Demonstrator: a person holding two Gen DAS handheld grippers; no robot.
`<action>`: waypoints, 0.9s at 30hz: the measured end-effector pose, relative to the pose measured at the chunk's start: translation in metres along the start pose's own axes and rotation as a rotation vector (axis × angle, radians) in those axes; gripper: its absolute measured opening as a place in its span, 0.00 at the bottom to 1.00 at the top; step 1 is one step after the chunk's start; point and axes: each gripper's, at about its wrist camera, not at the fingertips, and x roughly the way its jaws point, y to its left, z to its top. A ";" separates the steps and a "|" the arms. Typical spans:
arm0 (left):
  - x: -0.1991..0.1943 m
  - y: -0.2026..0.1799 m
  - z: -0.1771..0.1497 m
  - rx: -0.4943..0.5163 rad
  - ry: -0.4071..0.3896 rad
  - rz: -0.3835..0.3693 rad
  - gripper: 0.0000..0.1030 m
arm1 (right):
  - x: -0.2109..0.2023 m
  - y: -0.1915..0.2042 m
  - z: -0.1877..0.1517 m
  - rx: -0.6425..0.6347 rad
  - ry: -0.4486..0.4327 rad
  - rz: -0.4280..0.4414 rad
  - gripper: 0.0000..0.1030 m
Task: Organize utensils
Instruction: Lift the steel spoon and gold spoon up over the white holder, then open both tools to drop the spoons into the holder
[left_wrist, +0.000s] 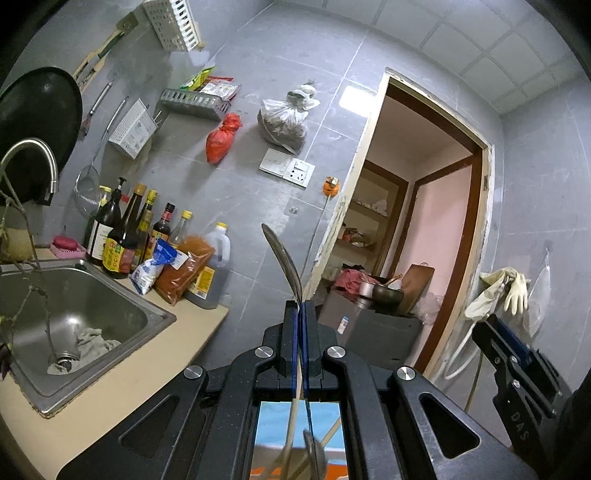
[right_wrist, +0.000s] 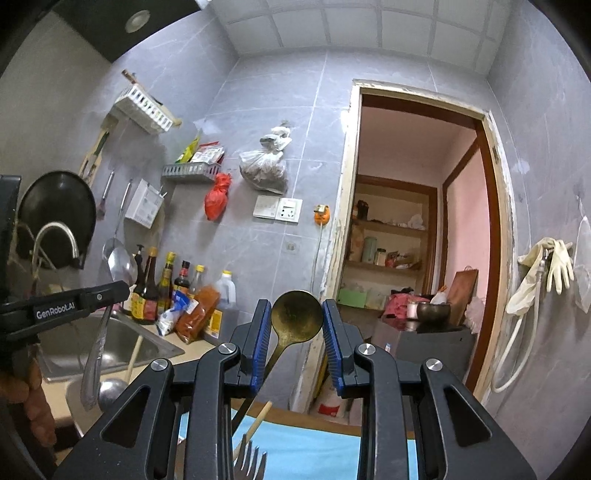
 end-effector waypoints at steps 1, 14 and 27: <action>0.000 -0.001 -0.004 0.014 -0.001 0.001 0.00 | -0.001 0.004 -0.003 -0.015 -0.004 0.002 0.25; -0.013 -0.013 -0.039 0.148 -0.016 -0.017 0.00 | -0.005 0.022 -0.031 -0.076 0.022 0.025 0.25; -0.027 -0.016 -0.027 0.097 0.172 -0.084 0.20 | -0.013 0.006 -0.020 0.020 0.082 0.122 0.38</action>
